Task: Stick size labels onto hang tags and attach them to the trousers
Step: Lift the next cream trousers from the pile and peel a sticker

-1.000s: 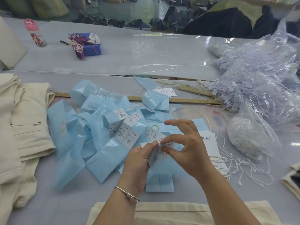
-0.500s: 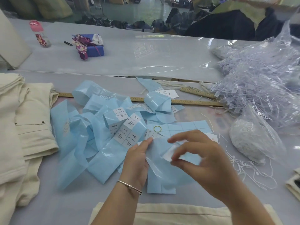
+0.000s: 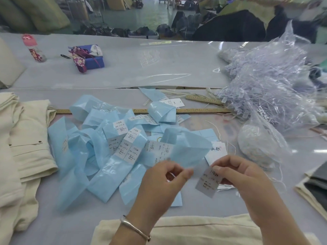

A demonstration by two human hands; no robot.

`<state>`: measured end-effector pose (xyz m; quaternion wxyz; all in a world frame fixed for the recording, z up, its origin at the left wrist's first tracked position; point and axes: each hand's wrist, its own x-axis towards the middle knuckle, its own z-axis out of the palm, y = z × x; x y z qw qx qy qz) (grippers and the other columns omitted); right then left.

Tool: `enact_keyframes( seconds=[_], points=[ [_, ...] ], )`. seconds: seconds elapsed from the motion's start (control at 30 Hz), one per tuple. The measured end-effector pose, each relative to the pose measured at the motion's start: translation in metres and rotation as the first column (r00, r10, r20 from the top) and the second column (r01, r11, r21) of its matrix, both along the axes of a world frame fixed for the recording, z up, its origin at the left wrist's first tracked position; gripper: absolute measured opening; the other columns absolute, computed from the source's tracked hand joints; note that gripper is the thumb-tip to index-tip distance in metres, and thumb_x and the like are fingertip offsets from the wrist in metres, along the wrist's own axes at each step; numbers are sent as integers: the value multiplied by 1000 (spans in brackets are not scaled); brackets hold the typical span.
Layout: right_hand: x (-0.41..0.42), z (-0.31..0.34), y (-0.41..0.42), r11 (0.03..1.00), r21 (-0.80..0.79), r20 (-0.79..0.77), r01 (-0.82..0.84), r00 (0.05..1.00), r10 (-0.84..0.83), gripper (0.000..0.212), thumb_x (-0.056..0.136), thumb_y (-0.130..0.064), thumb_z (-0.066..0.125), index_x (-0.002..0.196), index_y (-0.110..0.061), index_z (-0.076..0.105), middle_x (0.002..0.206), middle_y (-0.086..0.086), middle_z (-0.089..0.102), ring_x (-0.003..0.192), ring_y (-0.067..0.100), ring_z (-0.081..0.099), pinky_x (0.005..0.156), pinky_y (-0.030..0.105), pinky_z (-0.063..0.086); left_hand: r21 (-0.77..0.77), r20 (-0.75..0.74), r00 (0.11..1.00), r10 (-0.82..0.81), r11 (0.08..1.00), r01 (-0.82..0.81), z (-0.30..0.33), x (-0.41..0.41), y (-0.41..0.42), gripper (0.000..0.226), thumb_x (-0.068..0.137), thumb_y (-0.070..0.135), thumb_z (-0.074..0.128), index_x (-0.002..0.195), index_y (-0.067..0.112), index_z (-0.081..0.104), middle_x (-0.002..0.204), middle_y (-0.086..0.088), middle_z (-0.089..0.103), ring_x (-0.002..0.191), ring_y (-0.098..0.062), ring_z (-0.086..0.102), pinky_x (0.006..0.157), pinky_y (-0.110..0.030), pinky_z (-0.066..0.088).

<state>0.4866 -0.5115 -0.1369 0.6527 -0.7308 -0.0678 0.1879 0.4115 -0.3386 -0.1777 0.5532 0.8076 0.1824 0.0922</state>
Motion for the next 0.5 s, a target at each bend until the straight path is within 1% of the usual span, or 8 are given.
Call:
enact_keyframes(
  seconds=[0.03, 0.1, 0.17, 0.23, 0.3, 0.4, 0.47, 0.5],
  points=[
    [-3, -2, -2, 1000, 7, -15, -6, 1000, 6, 9, 84, 3, 62, 76, 0, 65, 71, 16, 66, 70, 23, 58, 72, 32, 46, -4, 27, 997, -78, 997, 78, 2, 2, -7, 22, 76, 50, 75, 79, 28, 71, 82, 12, 68, 75, 0, 62, 64, -13, 44],
    [-8, -4, -8, 1000, 19, -31, -22, 999, 23, 8, 84, 2, 62, 77, 2, 65, 73, 20, 67, 68, 21, 59, 67, 25, 49, -10, 49, 982, -180, 983, 181, 0, 5, -19, 13, 76, 36, 80, 83, 28, 72, 89, 13, 68, 84, -1, 62, 67, -14, 44],
    [-11, -10, -14, 999, 17, -45, -48, 998, 48, 8, 84, 1, 63, 78, 0, 67, 77, 21, 68, 69, 18, 60, 66, 23, 49, -23, 75, 977, -199, 979, 201, -6, 7, -27, 10, 77, 22, 80, 74, 25, 71, 87, 9, 67, 83, -6, 62, 67, -19, 45],
    [-10, -23, -21, 998, -42, -30, -47, 999, 46, 11, 83, -1, 65, 78, -8, 72, 78, 11, 71, 71, 13, 62, 68, 24, 50, -31, 62, 984, -165, 985, 168, -15, 10, -34, 18, 77, 15, 79, 67, 26, 69, 86, 11, 65, 81, -6, 62, 67, -21, 45],
    [4, -41, -30, 978, -190, 89, 87, 994, -71, 16, 81, -3, 69, 82, -19, 74, 79, -2, 72, 74, 9, 64, 67, 20, 50, -53, 20, 995, -93, 994, 94, -24, 12, -39, 20, 76, 12, 80, 64, 23, 69, 87, 13, 64, 76, -2, 60, 65, -16, 43],
    [46, -68, -44, 858, -373, 280, 352, 925, -257, 17, 80, -8, 70, 87, -23, 67, 83, -7, 69, 83, 16, 65, 67, 23, 44, -117, -30, 999, 12, 993, -15, -36, 16, -39, 17, 74, 13, 81, 62, 20, 71, 90, 11, 67, 74, 2, 62, 64, -7, 40],
    [78, -85, -44, 787, -463, 309, 409, 906, -289, 17, 79, -16, 73, 94, -20, 65, 91, -3, 68, 85, 18, 62, 70, 30, 42, -213, -57, 997, 55, 975, -66, -40, 18, -38, 16, 74, 17, 81, 63, 25, 73, 91, 12, 69, 74, 1, 63, 67, -7, 41],
    [92, -94, -40, 761, -510, 317, 401, 910, -268, 23, 79, -23, 75, 98, -18, 64, 95, -1, 66, 88, 19, 60, 73, 31, 43, -262, -70, 995, 66, 962, -83, -41, 20, -38, 16, 74, 18, 81, 65, 28, 73, 92, 14, 69, 74, 1, 63, 69, -10, 42]
  ],
)
